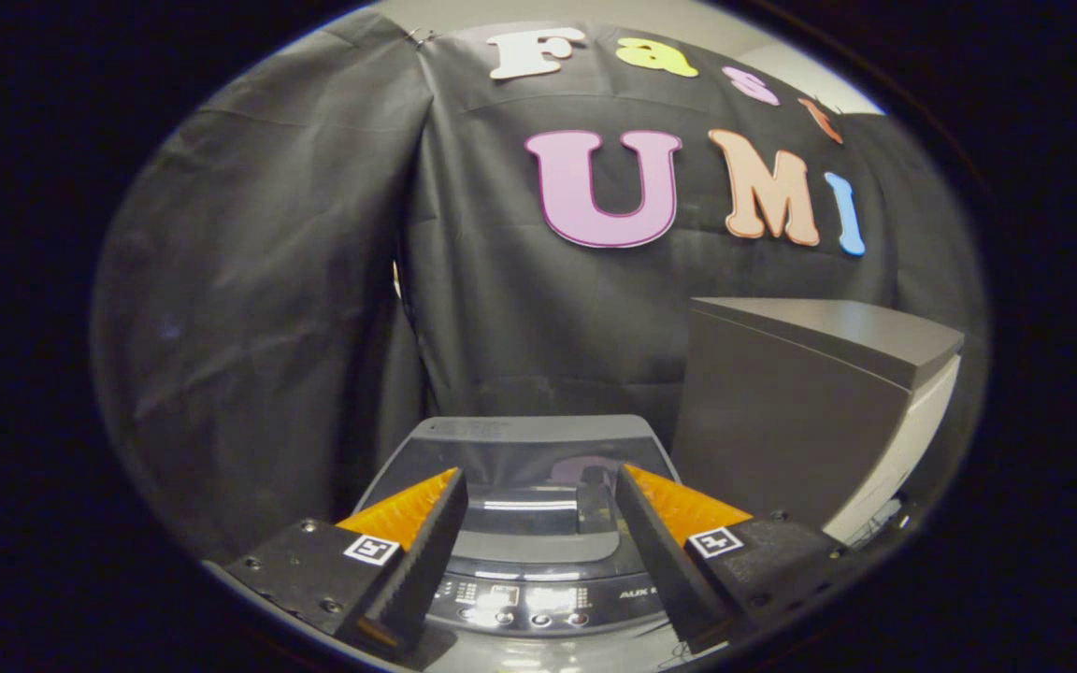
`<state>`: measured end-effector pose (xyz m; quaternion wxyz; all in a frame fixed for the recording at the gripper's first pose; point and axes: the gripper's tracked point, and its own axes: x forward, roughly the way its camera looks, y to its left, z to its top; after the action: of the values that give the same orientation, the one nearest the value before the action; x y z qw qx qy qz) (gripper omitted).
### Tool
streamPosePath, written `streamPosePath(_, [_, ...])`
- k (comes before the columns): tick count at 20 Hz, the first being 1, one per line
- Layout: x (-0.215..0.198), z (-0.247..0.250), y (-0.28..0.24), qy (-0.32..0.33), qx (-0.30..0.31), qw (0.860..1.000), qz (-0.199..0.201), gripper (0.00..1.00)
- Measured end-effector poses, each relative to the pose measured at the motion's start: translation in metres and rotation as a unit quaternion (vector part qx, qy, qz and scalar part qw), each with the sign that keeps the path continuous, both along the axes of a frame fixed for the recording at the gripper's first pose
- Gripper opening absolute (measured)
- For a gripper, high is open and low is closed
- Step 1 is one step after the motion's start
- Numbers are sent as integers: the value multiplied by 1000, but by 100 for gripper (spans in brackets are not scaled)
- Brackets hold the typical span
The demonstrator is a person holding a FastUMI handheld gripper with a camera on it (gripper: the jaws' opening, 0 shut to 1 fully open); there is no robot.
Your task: Put the clothes into the washing machine and then close the washing machine lid.
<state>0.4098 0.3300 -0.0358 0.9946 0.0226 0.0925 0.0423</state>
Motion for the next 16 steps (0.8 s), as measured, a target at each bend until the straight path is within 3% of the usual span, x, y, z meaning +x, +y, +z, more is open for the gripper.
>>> streamPosePath(7, [-50,15,-11,-17,7,999,44,96])
streamPosePath(16, [-123,46,-66,-66,-7,996,60,97])
